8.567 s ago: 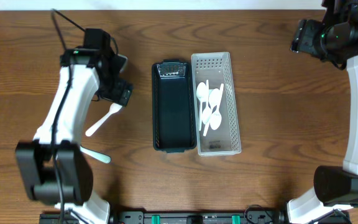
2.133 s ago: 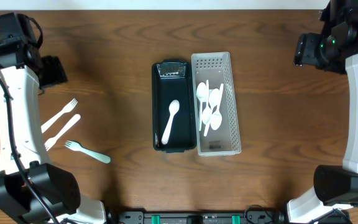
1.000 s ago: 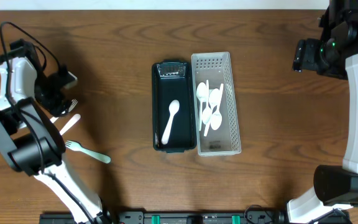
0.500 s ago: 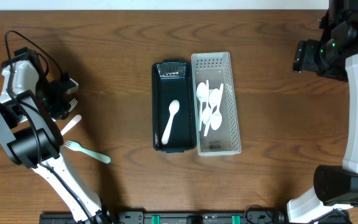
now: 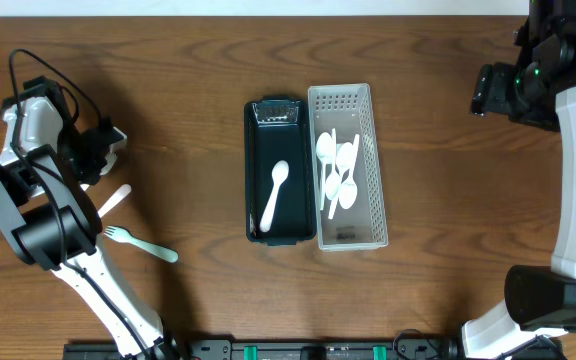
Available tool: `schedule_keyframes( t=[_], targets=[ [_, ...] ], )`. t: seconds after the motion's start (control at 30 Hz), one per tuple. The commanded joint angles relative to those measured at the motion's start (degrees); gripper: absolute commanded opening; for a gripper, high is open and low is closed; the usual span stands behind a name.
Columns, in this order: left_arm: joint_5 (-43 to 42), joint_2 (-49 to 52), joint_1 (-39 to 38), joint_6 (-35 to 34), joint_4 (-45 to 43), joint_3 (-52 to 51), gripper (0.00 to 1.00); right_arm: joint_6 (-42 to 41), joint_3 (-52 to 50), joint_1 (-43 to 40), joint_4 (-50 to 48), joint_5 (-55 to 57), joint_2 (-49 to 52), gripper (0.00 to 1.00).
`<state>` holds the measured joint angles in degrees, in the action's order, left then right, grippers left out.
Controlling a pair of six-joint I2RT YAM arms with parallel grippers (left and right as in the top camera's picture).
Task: Pack container
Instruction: 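Grasp a white fork with the left gripper, then carry the fork into the green basket and release it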
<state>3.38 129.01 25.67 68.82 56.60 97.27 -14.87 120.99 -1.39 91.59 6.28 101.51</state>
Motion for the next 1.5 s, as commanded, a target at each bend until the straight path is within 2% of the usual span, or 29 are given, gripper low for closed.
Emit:
schedule_keyframes(
  t=[0.0,0.03,0.13,0.27,0.4,0.6,0.73,0.87,0.93,1.13,1.3,1.47],
  targets=[
    [-1.5,3.5,-0.8,-0.5,0.1,-0.8,0.09,-0.9,0.0,-0.1,-0.1,0.8,-0.1,0.79],
    [-1.5,3.5,-1.1,-0.5,0.0,-0.8,0.06,-1.0,0.0,-0.2,-0.1,0.8,-0.1,0.79],
    [-1.5,3.5,-2.3,-0.8,0.0,-0.8,0.06,-0.9,0.0,-0.2,-0.4,0.8,-0.1,0.79],
    [-1.5,2.7,-4.7,-7.7,-0.5,0.4,0.06,-0.9,0.0,-0.2,-1.0,0.8,-0.1,0.77],
    [-1.5,-1.1,-8.1,-19.7,0.4,2.6,0.06,-0.9,0.0,-0.2,-2.3,0.8,-0.1,0.76],
    [-1.5,-12.5,-16.8,-38.3,4.4,5.2,0.06,-0.6,0.0,-0.2,-4.5,0.8,-0.1,0.76],
    [-4.6,-22.0,-25.7,-46.3,6.2,5.2,0.06,0.4,0.0,-0.2,-5.5,0.8,-0.1,0.76],
    [-10.5,-29.3,-36.5,-58.6,6.6,5.1,0.06,0.8,0.0,-0.2,-5.4,0.8,-0.1,0.76],
    [-10.9,-30.8,-41.5,-64.3,6.8,5.1,0.06,1.7,0.0,-0.2,-5.4,0.8,-0.1,0.76],
    [-10.9,-30.0,-50.3,-78.2,7.8,3.4,0.06,4.8,0.0,-0.2,-5.2,0.8,-0.1,0.77],
    [-10.9,-28.2,-51.6,-87.6,7.6,-1.0,0.06,6.9,0.0,-0.2,-4.6,0.8,-0.1,0.77],
    [-10.9,-25.3,-51.7,-92.7,7.6,-4.0,0.06,7.3,0.0,-0.2,-4.3,0.8,-0.1,0.77]
  ],
)
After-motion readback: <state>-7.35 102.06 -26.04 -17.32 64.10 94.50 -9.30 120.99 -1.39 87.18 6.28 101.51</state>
